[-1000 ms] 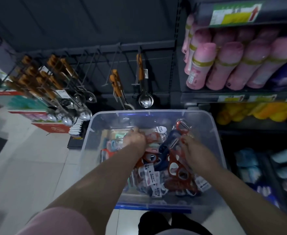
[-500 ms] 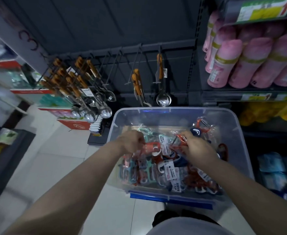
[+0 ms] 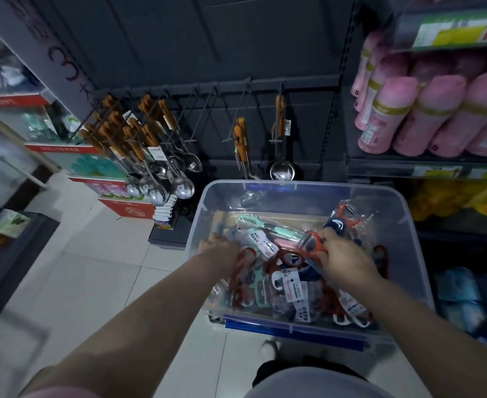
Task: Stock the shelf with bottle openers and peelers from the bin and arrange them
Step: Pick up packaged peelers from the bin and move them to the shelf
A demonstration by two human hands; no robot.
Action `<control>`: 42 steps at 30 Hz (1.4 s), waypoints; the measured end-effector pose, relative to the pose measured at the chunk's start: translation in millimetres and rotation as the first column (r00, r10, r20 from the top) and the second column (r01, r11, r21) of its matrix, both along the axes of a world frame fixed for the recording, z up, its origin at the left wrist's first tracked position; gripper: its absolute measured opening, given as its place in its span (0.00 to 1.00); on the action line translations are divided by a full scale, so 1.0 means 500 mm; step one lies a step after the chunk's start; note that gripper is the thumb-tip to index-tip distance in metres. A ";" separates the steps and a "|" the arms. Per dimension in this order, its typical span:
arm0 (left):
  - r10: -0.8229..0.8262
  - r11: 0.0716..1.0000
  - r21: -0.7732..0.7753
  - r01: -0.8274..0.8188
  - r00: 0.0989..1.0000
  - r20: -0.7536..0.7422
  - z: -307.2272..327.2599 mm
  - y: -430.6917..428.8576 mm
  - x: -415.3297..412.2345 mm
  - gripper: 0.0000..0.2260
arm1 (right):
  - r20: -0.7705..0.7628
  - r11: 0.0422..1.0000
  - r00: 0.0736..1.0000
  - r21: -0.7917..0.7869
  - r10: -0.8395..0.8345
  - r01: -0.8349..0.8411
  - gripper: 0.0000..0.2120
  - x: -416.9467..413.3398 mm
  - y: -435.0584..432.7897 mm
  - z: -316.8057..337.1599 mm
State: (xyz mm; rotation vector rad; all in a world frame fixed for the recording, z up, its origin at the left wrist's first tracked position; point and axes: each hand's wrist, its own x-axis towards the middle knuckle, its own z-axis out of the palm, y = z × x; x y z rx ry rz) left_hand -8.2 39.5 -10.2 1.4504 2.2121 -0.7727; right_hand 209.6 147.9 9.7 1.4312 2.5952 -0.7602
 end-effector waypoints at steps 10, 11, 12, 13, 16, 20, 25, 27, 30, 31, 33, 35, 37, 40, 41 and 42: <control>0.226 0.885 0.364 -0.289 0.952 0.207 0.076 0.025 -0.003 0.12 | -0.089 0.991 0.991 0.074 -0.101 0.107 0.15 -0.019 0.003 -0.004; 0.236 0.849 0.425 -0.315 0.944 0.228 0.090 0.030 -0.006 0.11 | -0.115 0.988 0.986 0.085 -0.118 0.128 0.16 -0.015 0.004 -0.001; 0.235 0.805 0.485 -0.340 0.935 0.265 0.101 0.036 -0.007 0.10 | -0.146 0.985 0.980 0.087 -0.137 0.151 0.17 -0.010 0.007 0.004; 0.220 0.762 0.536 -0.362 0.924 0.312 0.110 0.042 -0.006 0.08 | -0.169 0.980 0.973 0.088 -0.160 0.177 0.17 -0.004 0.010 0.010; 0.144 0.714 0.567 -0.410 0.879 0.454 0.129 0.057 0.014 0.04 | -0.112 0.962 0.958 0.042 -0.265 0.271 0.13 0.025 0.029 0.009; 0.127 0.837 0.410 -0.363 0.857 0.499 0.106 0.068 0.053 0.04 | -0.027 0.942 0.943 -0.069 -0.331 0.328 0.20 0.072 0.045 0.007; 0.111 0.863 0.380 -0.333 0.858 0.501 0.069 0.076 0.071 0.02 | 0.055 0.885 0.909 -0.214 -0.412 0.414 0.23 0.109 0.025 -0.032; 0.097 0.873 0.376 -0.312 0.865 0.492 0.067 0.079 0.072 0.05 | 0.136 0.885 0.913 -0.229 -0.384 0.406 0.20 0.112 0.016 -0.049; 0.073 0.874 0.389 -0.292 0.869 0.489 0.062 0.085 0.070 0.04 | -0.008 0.838 0.918 -0.412 -0.397 0.358 0.16 0.090 -0.008 -0.059; 0.069 0.871 0.395 -0.292 0.869 0.490 0.061 0.086 0.069 0.04 | -0.104 0.779 0.877 -0.517 -0.470 0.356 0.18 0.079 -0.017 -0.065; 0.062 0.865 0.406 -0.295 0.866 0.496 0.057 0.088 0.068 0.05 | -0.233 0.686 0.760 -0.636 -0.607 0.354 0.20 0.064 -0.021 -0.071; 0.057 0.858 0.417 -0.300 0.862 0.503 0.052 0.091 0.066 0.07 | -0.259 0.703 0.745 -0.607 -0.615 0.369 0.16 0.063 -0.016 -0.066; 0.046 0.855 0.433 -0.287 0.872 0.487 0.049 0.094 0.062 0.08 | -0.200 0.811 0.851 -0.466 -0.486 0.354 0.11 0.075 -0.007 -0.048; 0.069 0.840 0.443 -0.314 0.872 0.485 0.044 0.098 0.053 0.08 | -0.055 0.930 0.990 -0.354 -0.130 0.102 0.07 0.088 -0.001 -0.027; 0.088 0.830 0.446 -0.335 0.868 0.489 0.043 0.099 0.049 0.08 | -0.008 0.911 1.000 -0.412 -0.028 0.022 0.05 0.084 -0.005 -0.024; 0.111 0.821 0.444 -0.359 0.863 0.492 0.043 0.099 0.046 0.08 | 0.046 0.887 0.997 -0.460 0.067 -0.039 0.04 0.076 -0.010 -0.022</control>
